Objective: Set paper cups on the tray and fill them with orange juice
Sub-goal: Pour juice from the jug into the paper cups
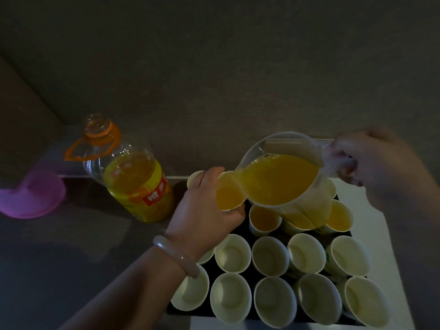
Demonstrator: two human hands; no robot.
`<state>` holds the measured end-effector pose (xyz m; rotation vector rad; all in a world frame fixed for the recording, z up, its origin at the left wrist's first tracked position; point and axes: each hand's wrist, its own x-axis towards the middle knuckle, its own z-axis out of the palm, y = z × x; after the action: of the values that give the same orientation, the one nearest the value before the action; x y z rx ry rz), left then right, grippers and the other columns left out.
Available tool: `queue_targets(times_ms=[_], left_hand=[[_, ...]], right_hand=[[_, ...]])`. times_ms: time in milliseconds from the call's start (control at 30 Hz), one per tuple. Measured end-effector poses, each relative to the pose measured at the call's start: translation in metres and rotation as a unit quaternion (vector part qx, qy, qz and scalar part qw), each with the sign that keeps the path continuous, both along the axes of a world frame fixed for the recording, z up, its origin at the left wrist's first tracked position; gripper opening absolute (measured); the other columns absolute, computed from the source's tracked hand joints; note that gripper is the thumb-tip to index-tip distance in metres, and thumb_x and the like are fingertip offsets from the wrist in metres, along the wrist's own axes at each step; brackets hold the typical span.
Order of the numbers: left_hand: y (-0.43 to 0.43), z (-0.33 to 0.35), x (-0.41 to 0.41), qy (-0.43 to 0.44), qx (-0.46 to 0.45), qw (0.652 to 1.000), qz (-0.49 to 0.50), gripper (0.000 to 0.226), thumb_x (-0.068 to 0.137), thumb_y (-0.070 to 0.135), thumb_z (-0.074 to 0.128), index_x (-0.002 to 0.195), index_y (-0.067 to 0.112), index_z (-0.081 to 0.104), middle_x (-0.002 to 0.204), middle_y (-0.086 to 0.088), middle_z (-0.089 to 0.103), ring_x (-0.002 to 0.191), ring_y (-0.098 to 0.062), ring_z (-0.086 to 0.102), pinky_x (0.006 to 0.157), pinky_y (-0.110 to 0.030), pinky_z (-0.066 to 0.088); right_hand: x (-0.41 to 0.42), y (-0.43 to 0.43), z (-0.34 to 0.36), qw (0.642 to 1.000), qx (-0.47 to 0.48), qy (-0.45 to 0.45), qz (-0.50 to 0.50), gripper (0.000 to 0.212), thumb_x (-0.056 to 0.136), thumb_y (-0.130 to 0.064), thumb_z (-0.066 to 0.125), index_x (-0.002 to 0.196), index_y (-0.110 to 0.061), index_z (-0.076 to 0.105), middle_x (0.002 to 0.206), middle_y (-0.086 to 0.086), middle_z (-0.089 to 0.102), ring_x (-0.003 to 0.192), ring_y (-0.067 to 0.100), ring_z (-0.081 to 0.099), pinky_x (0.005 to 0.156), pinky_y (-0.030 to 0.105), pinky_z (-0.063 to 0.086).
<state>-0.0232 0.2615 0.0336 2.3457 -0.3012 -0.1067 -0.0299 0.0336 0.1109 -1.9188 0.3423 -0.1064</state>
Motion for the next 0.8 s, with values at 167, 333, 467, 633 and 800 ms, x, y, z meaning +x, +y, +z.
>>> queue_targets(times_ms=[167,333,467,633,800], left_hand=[[-0.002,-0.002,0.000,-0.006,-0.010,1.000,0.012,0.067,0.074,0.040,0.074,0.131,0.033,0.039,0.116,0.014,0.045,0.083,0.013,0.047,0.061,-0.001,0.040],[-0.004,-0.004,0.001,-0.003,0.000,1.000,0.024,0.071,0.075,0.040,0.073,0.135,0.030,0.037,0.120,0.014,0.043,0.082,0.012,0.043,0.059,-0.002,0.037],[-0.008,-0.007,0.000,0.011,0.003,1.000,0.026,0.072,0.076,0.041,0.073,0.136,0.029,0.035,0.121,0.013,0.041,0.080,0.013,0.042,0.058,-0.002,0.037],[-0.015,-0.006,-0.002,0.022,-0.009,0.999,0.030,0.074,0.075,0.041,0.074,0.137,0.030,0.035,0.115,0.019,0.039,0.083,0.008,0.045,0.065,-0.004,0.038],[-0.020,-0.007,-0.002,0.018,0.006,0.999,0.035,0.074,0.074,0.045,0.073,0.136,0.030,0.035,0.116,0.019,0.039,0.098,-0.002,0.046,0.085,-0.028,0.047]], right_hand=[[-0.002,0.000,-0.007,0.999,0.045,-0.001,-0.027,0.038,0.080,-0.010,0.054,0.043,-0.016,0.060,0.036,-0.006,0.045,0.031,0.004,0.038,0.039,0.021,0.030],[-0.007,-0.004,-0.016,0.988,0.120,0.003,-0.097,0.030,0.091,-0.009,0.048,0.063,-0.015,0.055,0.040,-0.010,0.049,0.035,0.002,0.042,0.050,0.026,0.033],[-0.007,-0.012,-0.020,0.976,0.188,0.004,-0.110,0.032,0.090,-0.009,0.044,0.058,-0.014,0.050,0.041,-0.004,0.043,0.033,0.006,0.034,0.040,0.021,0.029],[-0.008,-0.021,-0.018,0.976,0.181,-0.008,-0.123,0.028,0.086,-0.009,0.044,0.058,-0.010,0.044,0.040,-0.003,0.040,0.031,0.006,0.032,0.035,0.018,0.027],[-0.007,-0.024,-0.012,0.983,0.157,-0.011,-0.096,0.022,0.085,-0.003,0.041,0.063,-0.002,0.043,0.035,-0.004,0.032,0.028,0.005,0.024,0.032,0.014,0.019]])
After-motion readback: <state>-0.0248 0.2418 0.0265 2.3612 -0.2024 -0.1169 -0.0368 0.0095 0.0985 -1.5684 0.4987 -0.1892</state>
